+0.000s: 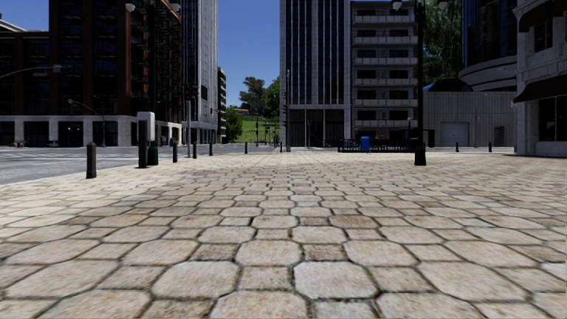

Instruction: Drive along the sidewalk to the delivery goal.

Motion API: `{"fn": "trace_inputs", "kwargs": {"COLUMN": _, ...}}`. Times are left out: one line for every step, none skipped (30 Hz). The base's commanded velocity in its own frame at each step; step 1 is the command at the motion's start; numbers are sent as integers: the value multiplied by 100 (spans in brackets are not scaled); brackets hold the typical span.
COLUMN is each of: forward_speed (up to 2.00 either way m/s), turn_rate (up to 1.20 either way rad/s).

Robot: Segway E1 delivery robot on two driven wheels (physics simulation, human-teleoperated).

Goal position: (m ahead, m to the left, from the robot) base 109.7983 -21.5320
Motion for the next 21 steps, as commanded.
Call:
{"fn": "trace_inputs", "kwargs": {"forward_speed": 200, "turn_rate": 0}}
{"fn": "trace_inputs", "kwargs": {"forward_speed": 200, "turn_rate": 0}}
{"fn": "trace_inputs", "kwargs": {"forward_speed": 200, "turn_rate": 0}}
{"fn": "trace_inputs", "kwargs": {"forward_speed": 200, "turn_rate": 0}}
{"fn": "trace_inputs", "kwargs": {"forward_speed": 200, "turn_rate": 0}}
{"fn": "trace_inputs", "kwargs": {"forward_speed": 200, "turn_rate": 0}}
{"fn": "trace_inputs", "kwargs": {"forward_speed": 200, "turn_rate": 0}}
{"fn": "trace_inputs", "kwargs": {"forward_speed": 200, "turn_rate": 0}}
{"fn": "trace_inputs", "kwargs": {"forward_speed": 200, "turn_rate": 0}}
{"fn": "trace_inputs", "kwargs": {"forward_speed": 200, "turn_rate": 0}}
{"fn": "trace_inputs", "kwargs": {"forward_speed": 200, "turn_rate": 0}}
{"fn": "trace_inputs", "kwargs": {"forward_speed": 200, "turn_rate": 0}}
{"fn": "trace_inputs", "kwargs": {"forward_speed": 200, "turn_rate": 0}}
{"fn": "trace_inputs", "kwargs": {"forward_speed": 200, "turn_rate": 0}}
{"fn": "trace_inputs", "kwargs": {"forward_speed": 200, "turn_rate": 0}}
{"fn": "trace_inputs", "kwargs": {"forward_speed": 200, "turn_rate": 0}}
{"fn": "trace_inputs", "kwargs": {"forward_speed": 200, "turn_rate": 0}}
{"fn": "trace_inputs", "kwargs": {"forward_speed": 200, "turn_rate": 0}}
{"fn": "trace_inputs", "kwargs": {"forward_speed": 200, "turn_rate": 0}}
{"fn": "trace_inputs", "kwargs": {"forward_speed": 200, "turn_rate": 0}}
{"fn": "trace_inputs", "kwargs": {"forward_speed": 200, "turn_rate": 0}}
